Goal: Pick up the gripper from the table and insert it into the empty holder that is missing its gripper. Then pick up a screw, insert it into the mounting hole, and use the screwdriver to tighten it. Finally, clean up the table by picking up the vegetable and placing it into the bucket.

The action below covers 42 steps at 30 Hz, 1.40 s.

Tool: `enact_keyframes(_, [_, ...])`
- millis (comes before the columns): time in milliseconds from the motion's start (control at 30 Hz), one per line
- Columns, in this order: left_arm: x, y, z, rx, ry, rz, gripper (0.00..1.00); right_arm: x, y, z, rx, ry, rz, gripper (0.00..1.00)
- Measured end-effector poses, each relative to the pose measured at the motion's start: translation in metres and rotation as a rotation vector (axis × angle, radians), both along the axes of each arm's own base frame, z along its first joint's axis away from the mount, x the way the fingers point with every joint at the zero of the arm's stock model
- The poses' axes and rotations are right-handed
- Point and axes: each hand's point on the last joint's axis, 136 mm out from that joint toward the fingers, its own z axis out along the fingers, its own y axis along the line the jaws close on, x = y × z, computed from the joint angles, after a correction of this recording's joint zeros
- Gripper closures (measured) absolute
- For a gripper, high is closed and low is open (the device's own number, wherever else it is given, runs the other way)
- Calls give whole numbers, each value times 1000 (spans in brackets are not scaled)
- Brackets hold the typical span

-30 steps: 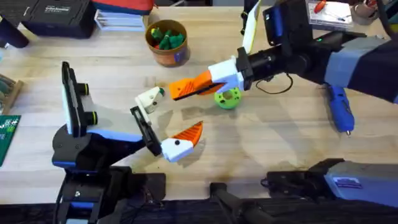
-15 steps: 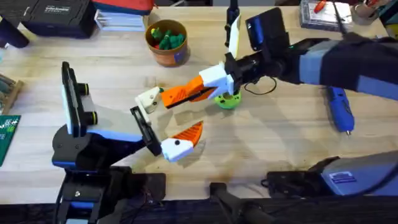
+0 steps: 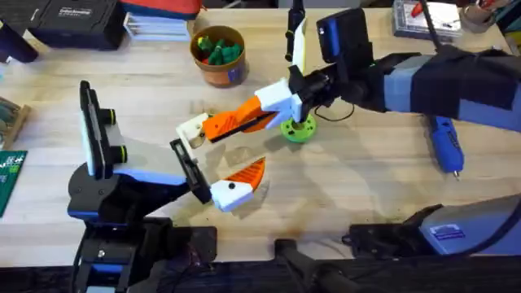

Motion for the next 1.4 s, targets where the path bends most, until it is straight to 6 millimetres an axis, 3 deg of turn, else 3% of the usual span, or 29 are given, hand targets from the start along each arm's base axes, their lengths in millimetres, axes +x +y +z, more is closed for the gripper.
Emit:
enact_keyframes(500, [-1,0,0,-2,2,-4,15,-4,0,2,-1,48,16,989])
enact_keyframes(867, [-1,0,0,-2,2,-4,15,1,-3,-19,-30,98,6,990])
enact_keyframes(1400, [5,3,1,3,-10,30,16,6,13,-9,-6,44,2,991])
